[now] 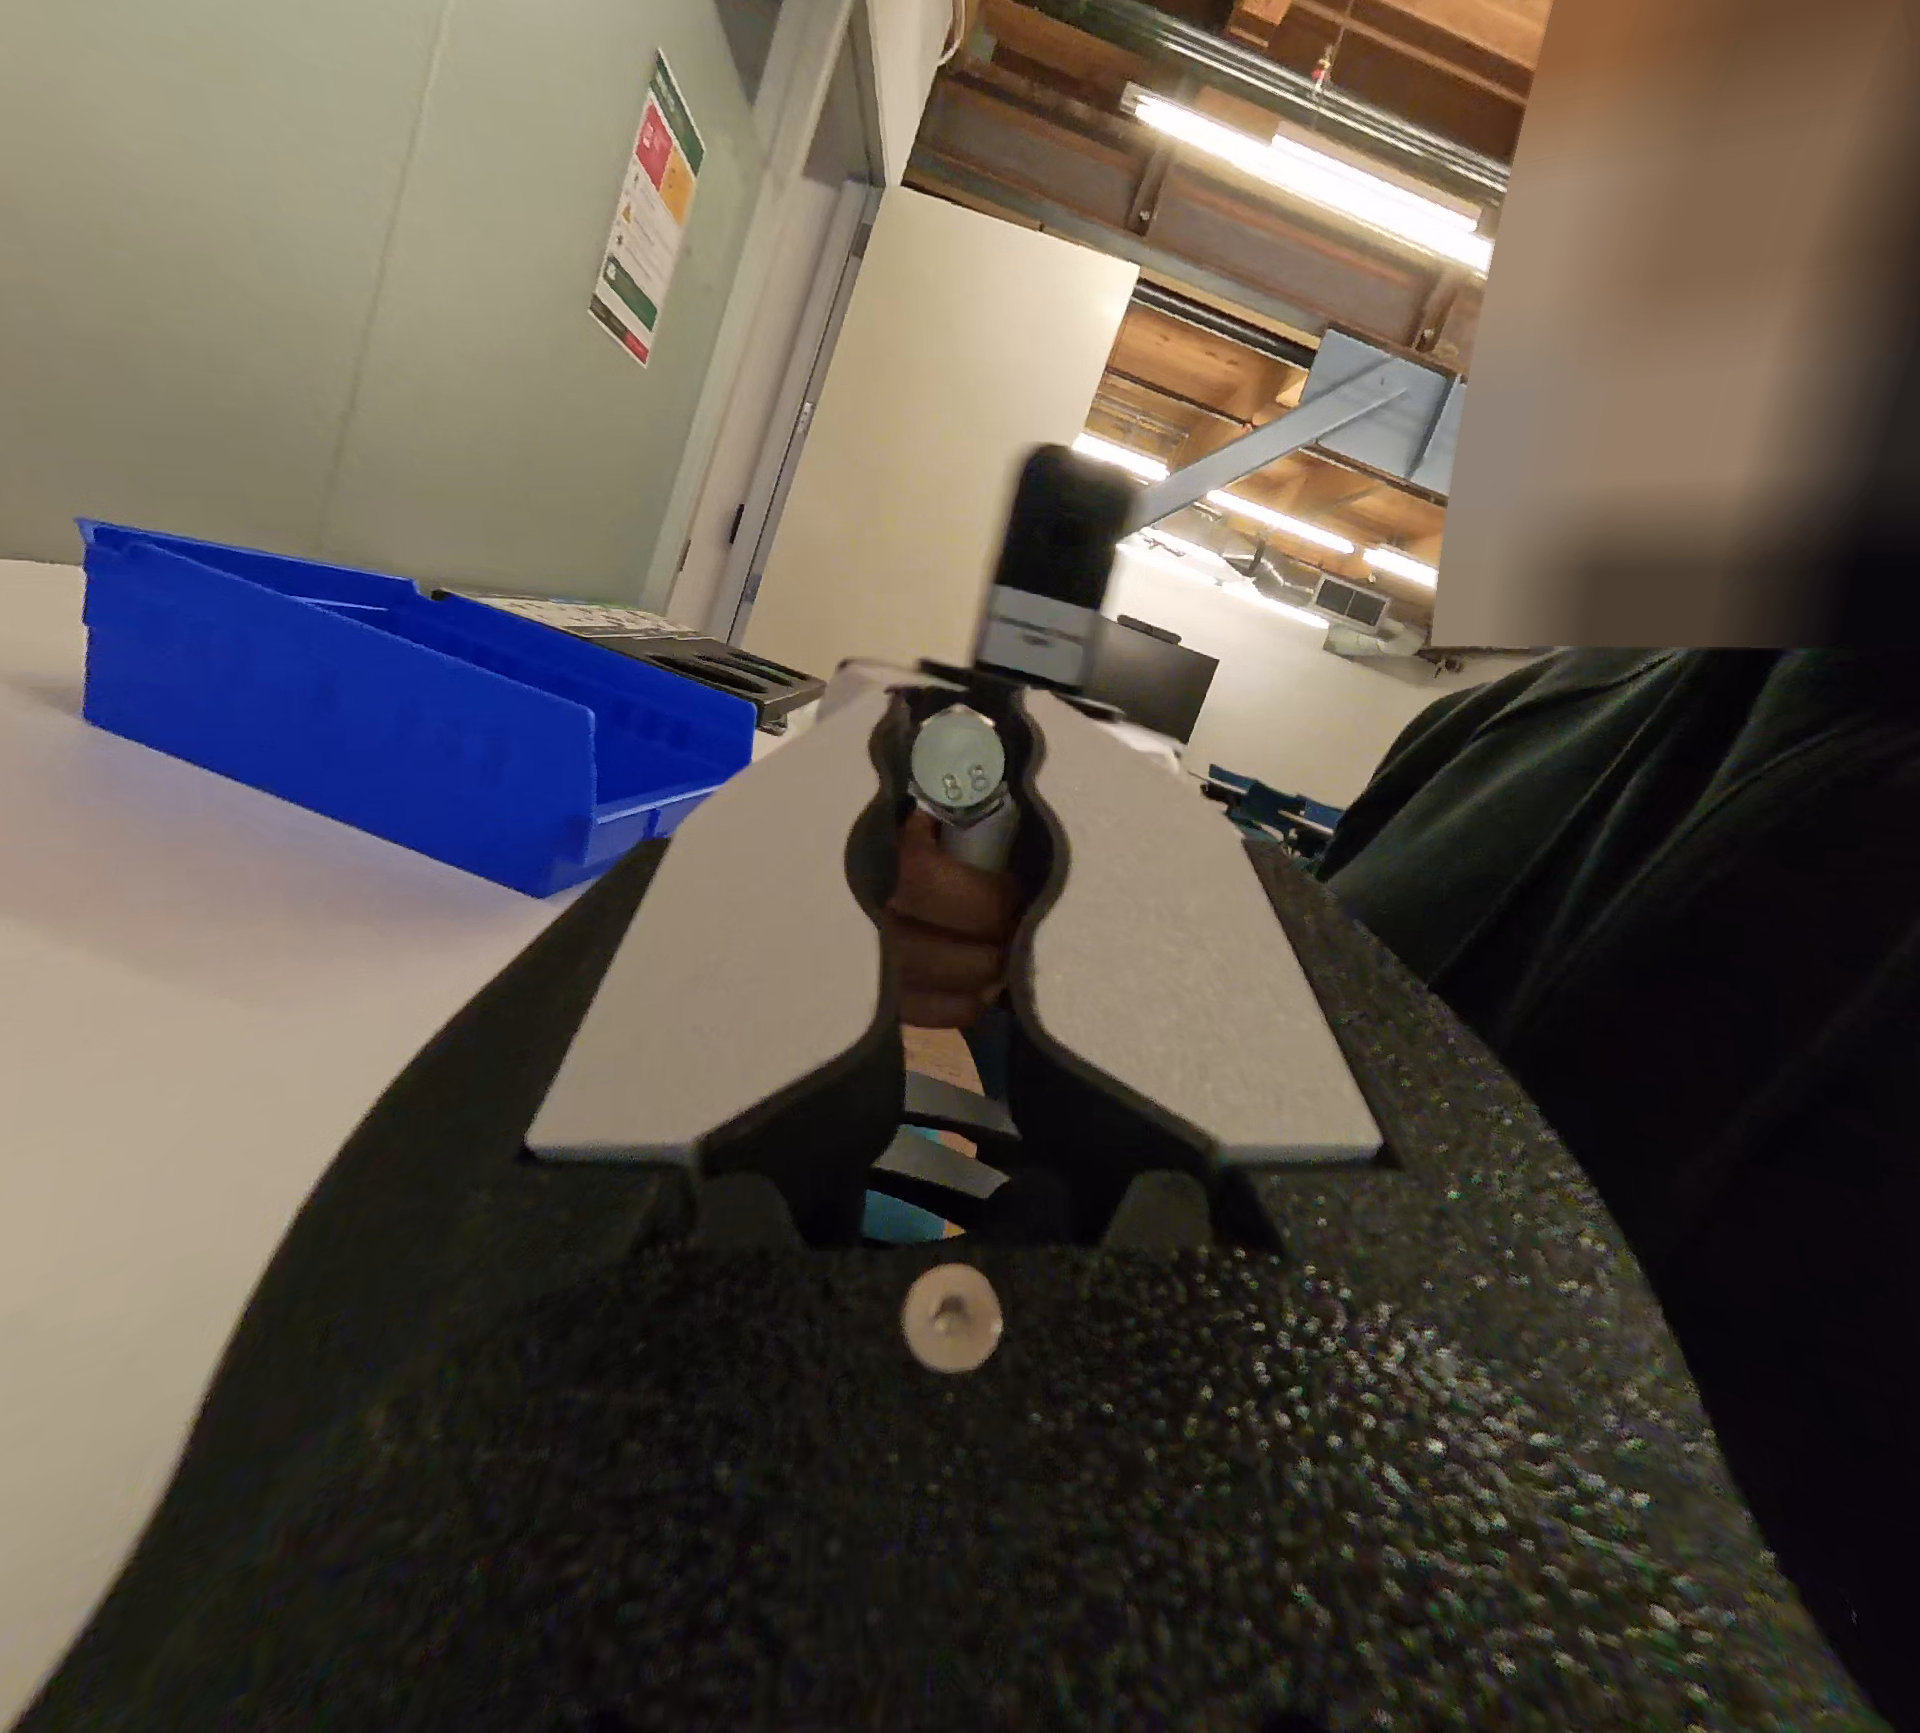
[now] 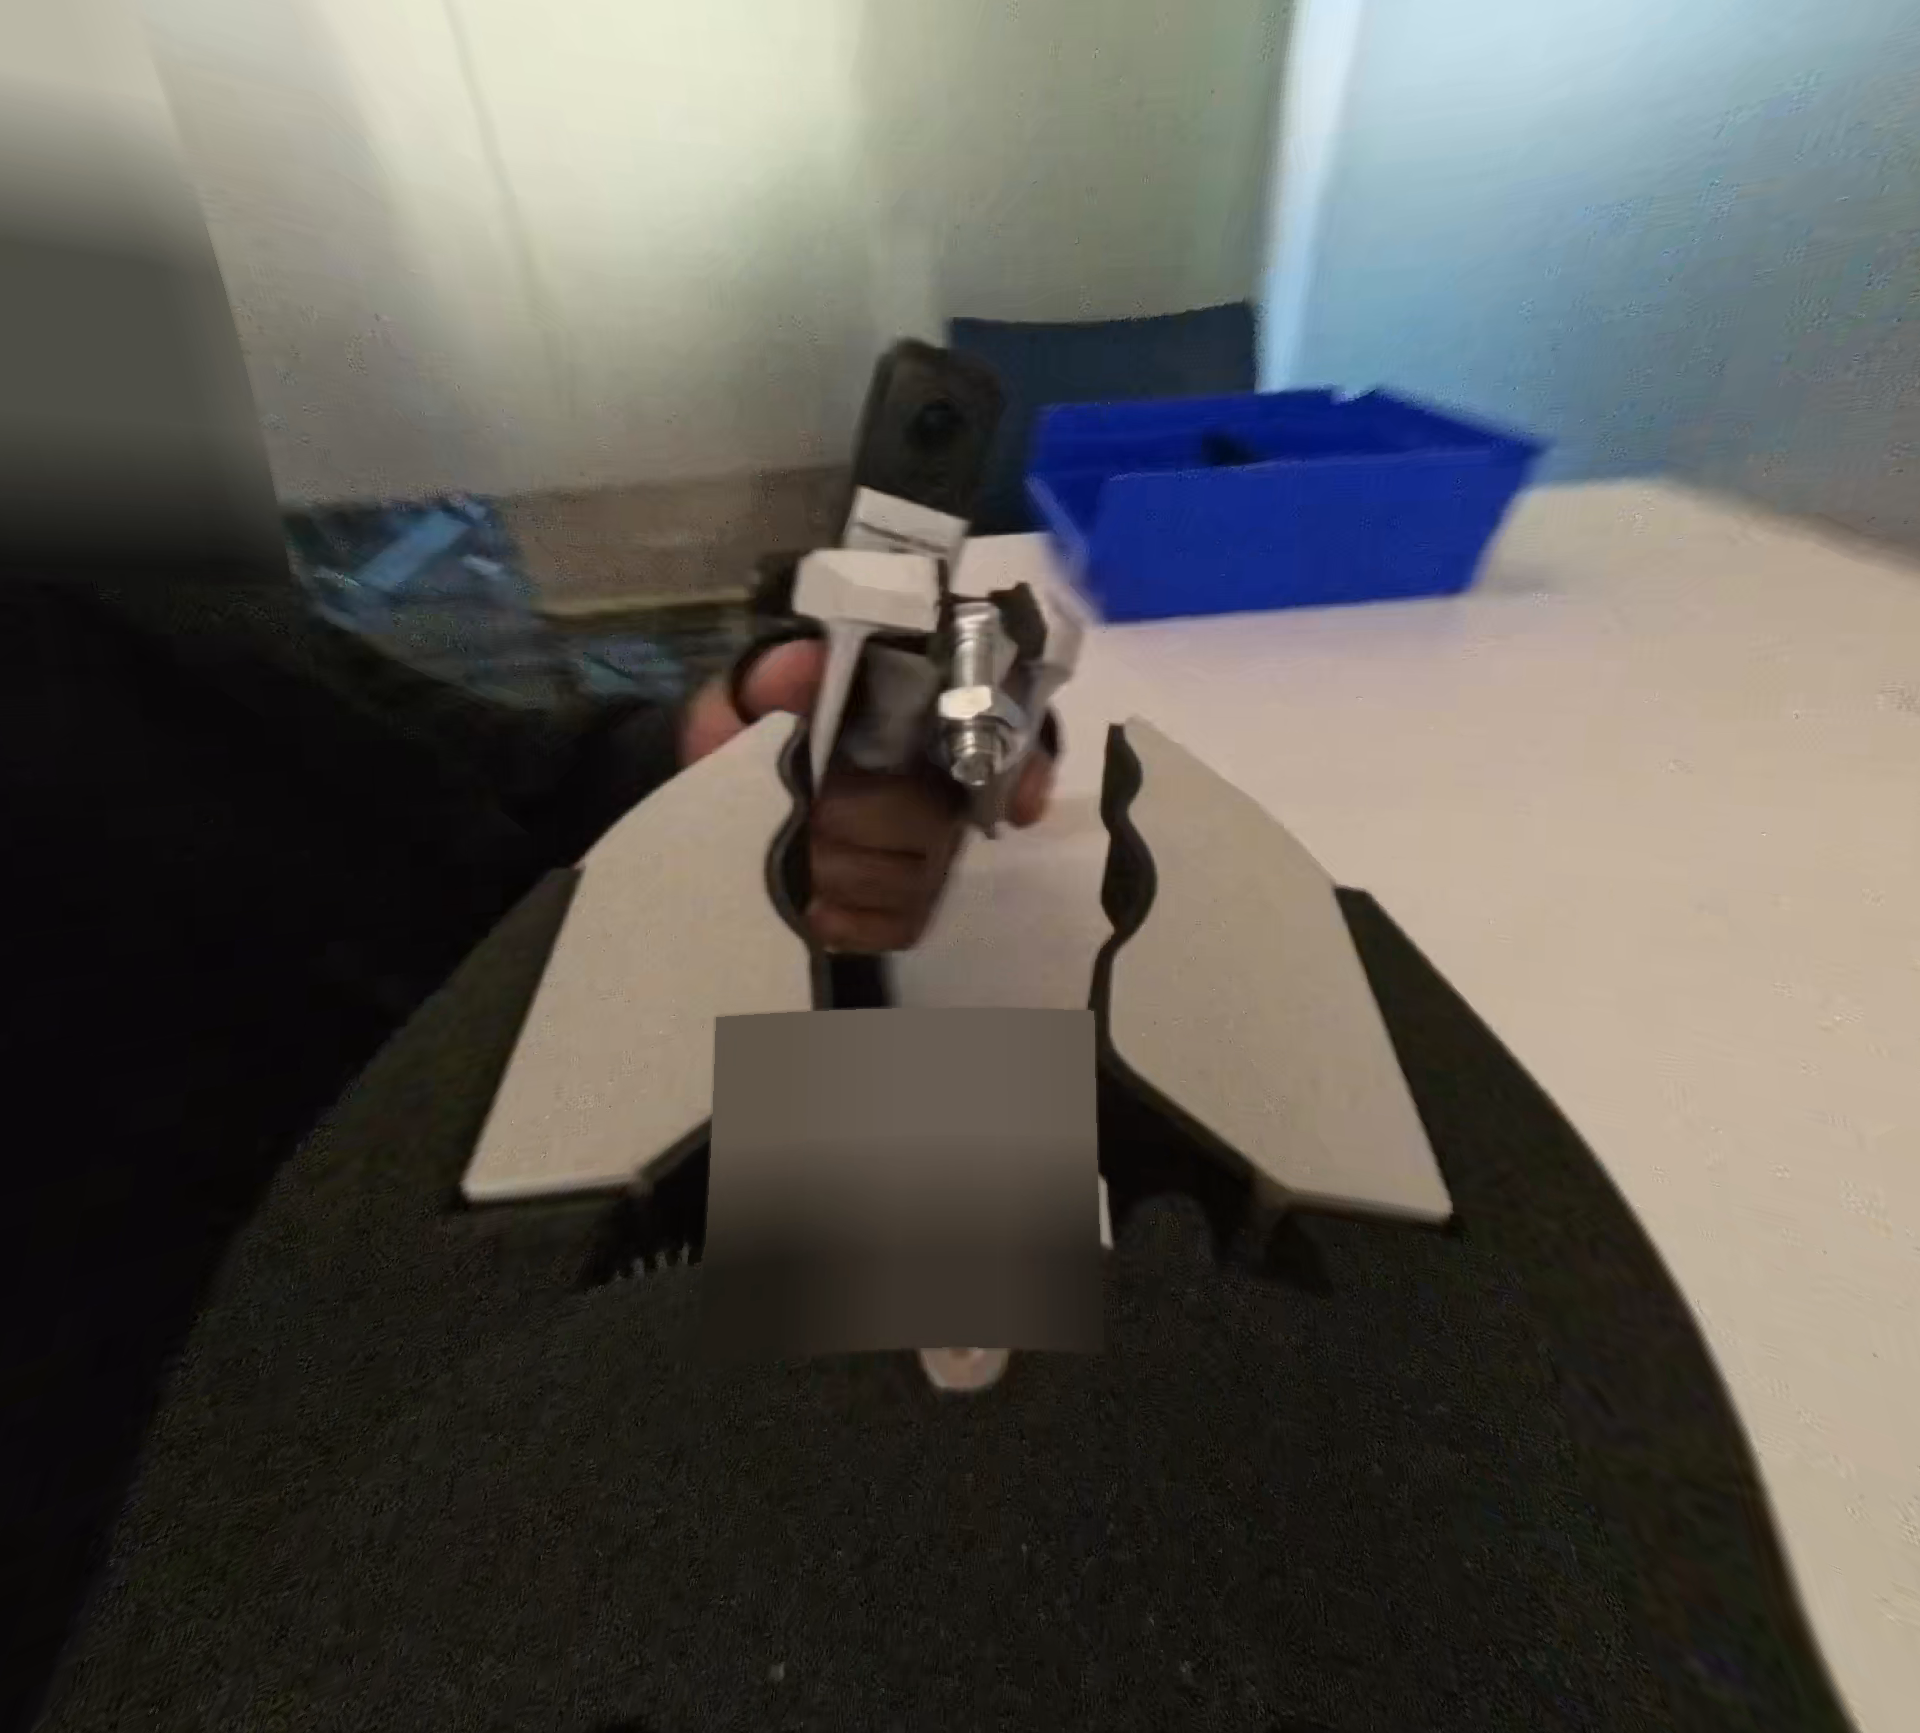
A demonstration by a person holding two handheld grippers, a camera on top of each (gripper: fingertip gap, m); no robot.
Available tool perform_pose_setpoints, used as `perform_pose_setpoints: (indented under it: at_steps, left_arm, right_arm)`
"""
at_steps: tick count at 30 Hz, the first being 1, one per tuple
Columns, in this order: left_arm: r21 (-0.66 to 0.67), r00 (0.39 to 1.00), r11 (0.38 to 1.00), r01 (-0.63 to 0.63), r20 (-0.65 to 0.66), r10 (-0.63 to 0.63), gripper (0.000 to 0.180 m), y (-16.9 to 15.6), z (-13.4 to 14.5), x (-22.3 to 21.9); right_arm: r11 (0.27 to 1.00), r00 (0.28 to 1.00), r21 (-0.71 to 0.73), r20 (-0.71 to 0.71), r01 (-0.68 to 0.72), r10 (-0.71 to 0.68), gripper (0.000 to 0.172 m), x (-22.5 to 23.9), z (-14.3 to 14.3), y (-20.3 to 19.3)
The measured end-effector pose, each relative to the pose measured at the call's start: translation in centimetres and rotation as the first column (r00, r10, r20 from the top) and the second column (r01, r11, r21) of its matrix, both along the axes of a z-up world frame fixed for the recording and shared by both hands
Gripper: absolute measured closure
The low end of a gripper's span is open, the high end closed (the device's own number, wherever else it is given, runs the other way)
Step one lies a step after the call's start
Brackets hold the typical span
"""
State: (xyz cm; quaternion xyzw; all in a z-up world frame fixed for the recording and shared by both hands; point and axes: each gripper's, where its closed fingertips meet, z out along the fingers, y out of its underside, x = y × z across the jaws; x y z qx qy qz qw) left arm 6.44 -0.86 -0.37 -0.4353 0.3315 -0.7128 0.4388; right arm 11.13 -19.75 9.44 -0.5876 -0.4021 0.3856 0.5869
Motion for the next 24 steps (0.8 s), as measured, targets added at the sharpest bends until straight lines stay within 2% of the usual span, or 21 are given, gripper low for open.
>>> perform_pose_setpoints:
  at_steps: [1,3,5,6,7,8,9,10,11,12,13,14,15,16,17,19,22,23,24]
  left_arm:
    - [-0.016,1.0,1.0,-0.004,0.004,0.004,0.163,0.2,-0.1,-0.1]
    - [-0.039,1.0,0.999,-0.003,0.011,0.004,0.164,0.4,-0.1,-0.2]
    - [-0.041,1.0,0.999,-0.005,0.005,0.005,0.163,0.5,-0.2,0.1]
    - [-0.038,1.0,0.999,-0.004,-0.004,0.004,0.163,0.4,-0.3,0.2]
    - [-0.034,1.0,0.999,-0.002,-0.014,0.002,0.163,0.3,-0.4,0.4]
    - [-0.033,1.0,0.999,-0.007,-0.01,0.007,0.163,0.3,-0.4,0.3]
    - [-0.028,1.0,1.0,-0.002,-0.012,0.001,0.163,0.3,-0.5,0.3]
    - [-0.012,1.0,1.0,0.012,-0.011,-0.013,0.163,0.0,-0.5,0.2]
    - [0.012,1.0,1.0,0.025,-0.006,-0.025,0.163,-0.5,-0.4,0.2]
    - [0.038,0.999,0.999,0.034,0.001,-0.034,0.163,-0.9,-0.2,0.2]
    - [0.054,0.999,0.998,0.032,0.005,-0.032,0.163,-1.2,-0.1,0.3]
    - [0.057,1.0,0.998,0.02,-0.001,-0.02,0.163,-1.2,-0.1,0.5]
    - [0.051,1.0,0.999,0.006,-0.01,-0.005,0.163,-0.9,-0.2,0.6]
    - [0.036,1.0,0.999,-0.003,-0.01,0.004,0.163,-0.6,-0.3,0.6]
    - [0.013,1.0,1.0,-0.011,-0.004,0.011,0.163,-0.3,-0.3,0.5]
    - [-0.026,1.0,0.999,-0.025,0.006,0.025,0.163,0.4,-0.5,0.2]
    - [-0.032,1.0,0.999,-0.029,-0.004,0.029,0.163,0.7,-0.7,0.3]
    - [-0.028,1.0,0.999,-0.026,-0.013,0.026,0.163,0.7,-0.9,0.5]
    - [-0.026,0.999,0.999,-0.023,-0.027,0.022,0.163,0.6,-1.1,0.8]
  right_arm:
    - [0.986,0.993,0.148,0.072,0.077,-0.088,0.118,0.2,0.1,0.1]
    - [0.902,0.95,0.403,0.187,0.156,-0.248,0.12,0.1,0.1,0.1]
    - [0.81,0.896,0.558,0.248,0.179,-0.369,0.128,-0.2,-0.1,0.0]
    - [0.787,0.875,0.59,0.269,0.181,-0.403,0.138,-0.3,-0.3,0.0]
    - [0.798,0.869,0.577,0.292,0.173,-0.4,0.154,-0.5,-0.6,-0.2]
    - [0.852,0.887,0.494,0.297,0.174,-0.354,0.154,-0.7,-0.8,-0.3]
    - [0.93,0.925,0.33,0.279,0.159,-0.257,0.154,-0.8,-0.8,-0.8]
    - [0.989,0.968,0.108,0.219,0.104,-0.125,0.154,-1.0,-0.8,-1.5]
    - [0.992,0.993,-0.126,0.119,0.004,0.011,0.154,-1.1,-0.5,-2.3]
    - [0.949,0.993,-0.296,0.008,-0.109,0.117,0.154,-1.0,-0.2,-2.9]
    - [0.908,0.982,-0.373,-0.077,-0.189,0.173,0.154,-0.8,0.1,-3.2]
    - [0.903,0.979,-0.379,-0.105,-0.202,0.175,0.154,-0.6,0.1,-3.1]
    - [0.932,0.988,-0.331,-0.087,-0.146,0.124,0.148,-0.2,-0.2,-2.6]
    - [0.968,0.998,-0.244,-0.047,-0.057,0.047,0.134,0.2,-0.3,-2.0]
    - [0.991,1.0,-0.129,-0.005,0.024,-0.025,0.13,0.6,-0.2,-1.7]
    - [0.99,0.989,0.082,0.074,0.119,-0.125,0.128,0.8,0.2,-1.8]
    - [0.969,0.96,0.197,0.205,0.149,-0.189,0.128,0.2,-0.6,-1.8]
    - [0.967,0.949,0.203,0.242,0.152,-0.2,0.134,0.1,-1.1,-1.8]
    - [0.966,0.94,0.207,0.272,0.153,-0.207,0.15,-0.1,-1.6,-1.7]
